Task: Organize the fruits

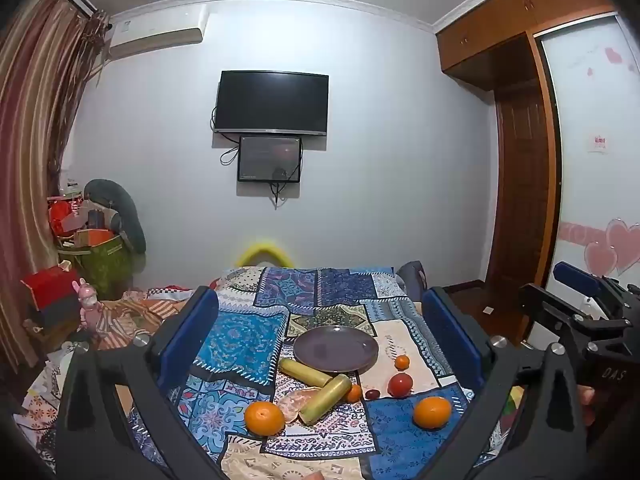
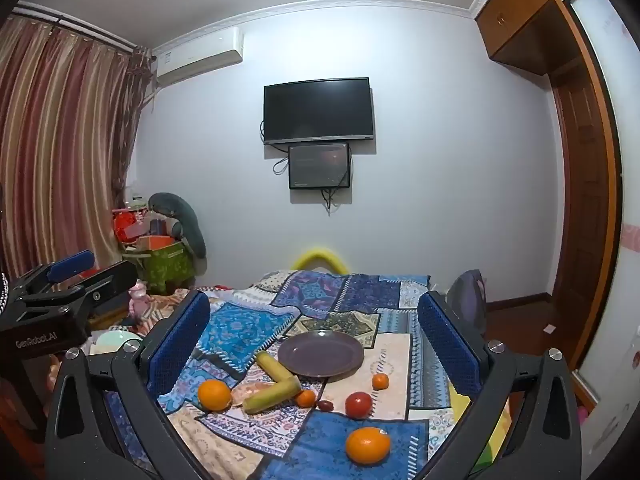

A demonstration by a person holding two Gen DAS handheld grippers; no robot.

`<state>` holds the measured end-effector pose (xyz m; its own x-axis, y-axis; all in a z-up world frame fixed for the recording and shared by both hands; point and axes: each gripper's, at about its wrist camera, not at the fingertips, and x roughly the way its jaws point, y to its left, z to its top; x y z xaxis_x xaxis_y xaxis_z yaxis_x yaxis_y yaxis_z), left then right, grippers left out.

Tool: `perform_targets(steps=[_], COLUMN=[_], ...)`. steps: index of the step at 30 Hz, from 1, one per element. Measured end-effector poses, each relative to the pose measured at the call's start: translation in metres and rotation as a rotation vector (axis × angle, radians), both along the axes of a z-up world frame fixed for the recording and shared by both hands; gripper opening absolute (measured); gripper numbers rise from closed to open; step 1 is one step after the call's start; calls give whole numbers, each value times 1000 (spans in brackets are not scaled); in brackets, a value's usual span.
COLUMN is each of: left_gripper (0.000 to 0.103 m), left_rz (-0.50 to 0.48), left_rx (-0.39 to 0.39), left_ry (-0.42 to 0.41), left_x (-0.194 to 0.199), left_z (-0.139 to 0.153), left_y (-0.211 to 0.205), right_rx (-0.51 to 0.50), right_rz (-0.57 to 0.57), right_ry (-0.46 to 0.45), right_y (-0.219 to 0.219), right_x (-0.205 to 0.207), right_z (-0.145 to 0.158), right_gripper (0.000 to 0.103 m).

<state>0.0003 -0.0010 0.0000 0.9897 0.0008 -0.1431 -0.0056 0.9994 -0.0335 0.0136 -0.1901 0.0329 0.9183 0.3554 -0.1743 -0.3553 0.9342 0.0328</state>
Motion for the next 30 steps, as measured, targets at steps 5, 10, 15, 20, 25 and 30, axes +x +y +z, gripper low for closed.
perform_targets(steps=[5,10,15,20,25,30], left_gripper=[103,103,103,103,103,103], left_rz=[-7,-9,-9,-17,-21,-26], left_rx=[-5,-3,9,10,8,3], left_ry=[-3,-8,-7,-11,-14,-14], left_x=[-1,-3,0,-1,-3,-4], left_z=[1,1,0,0,1,2], left_y=[-2,1,-6,-7,-7,-7], right_rx=[7,14,14,18,20,20], right_rz=[2,2,-14,-18,-22,-25], right_ry=[0,-4,3,4,0,0], right_y=[0,-4,-4,-6,-6,-7], right_x=[0,-2,-1,1,0,-1], right_z=[0,2,-2,0,-2,-1], right_gripper=[103,103,103,103,103,103])
